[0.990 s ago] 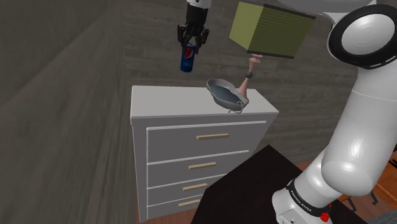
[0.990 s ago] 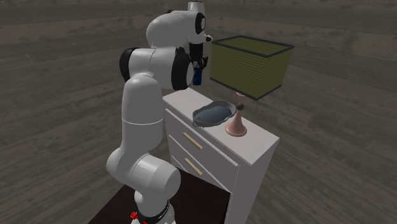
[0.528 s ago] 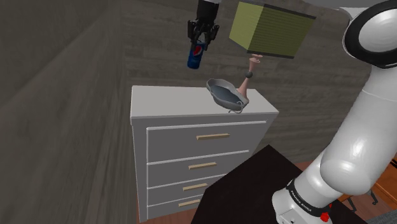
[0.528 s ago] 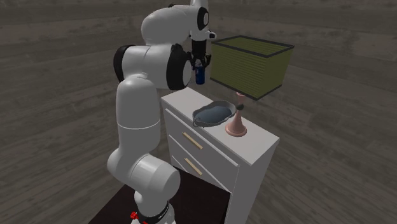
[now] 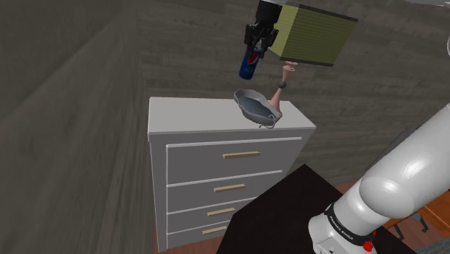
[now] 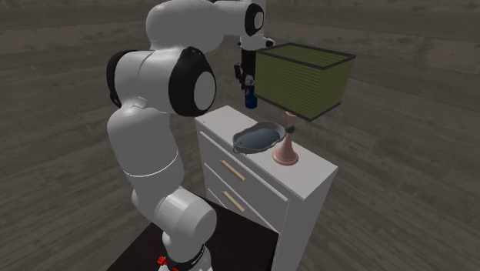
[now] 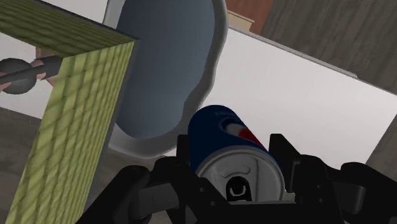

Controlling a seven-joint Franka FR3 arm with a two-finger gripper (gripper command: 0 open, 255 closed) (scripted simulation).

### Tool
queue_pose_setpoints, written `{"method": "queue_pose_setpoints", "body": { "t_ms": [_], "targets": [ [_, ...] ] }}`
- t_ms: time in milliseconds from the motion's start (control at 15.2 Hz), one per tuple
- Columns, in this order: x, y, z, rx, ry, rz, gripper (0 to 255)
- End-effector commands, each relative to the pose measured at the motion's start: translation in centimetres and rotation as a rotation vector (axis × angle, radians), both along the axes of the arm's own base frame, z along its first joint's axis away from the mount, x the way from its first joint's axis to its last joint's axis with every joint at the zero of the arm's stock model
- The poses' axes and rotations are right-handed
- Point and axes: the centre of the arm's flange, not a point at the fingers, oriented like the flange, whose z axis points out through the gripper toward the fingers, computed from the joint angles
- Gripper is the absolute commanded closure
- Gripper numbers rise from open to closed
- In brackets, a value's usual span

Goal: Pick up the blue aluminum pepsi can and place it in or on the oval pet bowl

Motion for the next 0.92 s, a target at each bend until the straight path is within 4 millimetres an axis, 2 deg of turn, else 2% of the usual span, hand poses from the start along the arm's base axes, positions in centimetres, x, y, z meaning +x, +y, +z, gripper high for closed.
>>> {"method": "queue_pose_setpoints", "body": {
  "t_ms": [0, 264, 858],
  "targets": [
    [-1.8, -2.0, 0.2, 0.001, 0.0, 0.001, 255],
    [-5.4, -6.2, 0.9, 0.001, 0.0, 0.001, 255],
    [-5.4, -6.2, -3.8, 0.001, 0.0, 0.001, 255]
  ]
}}
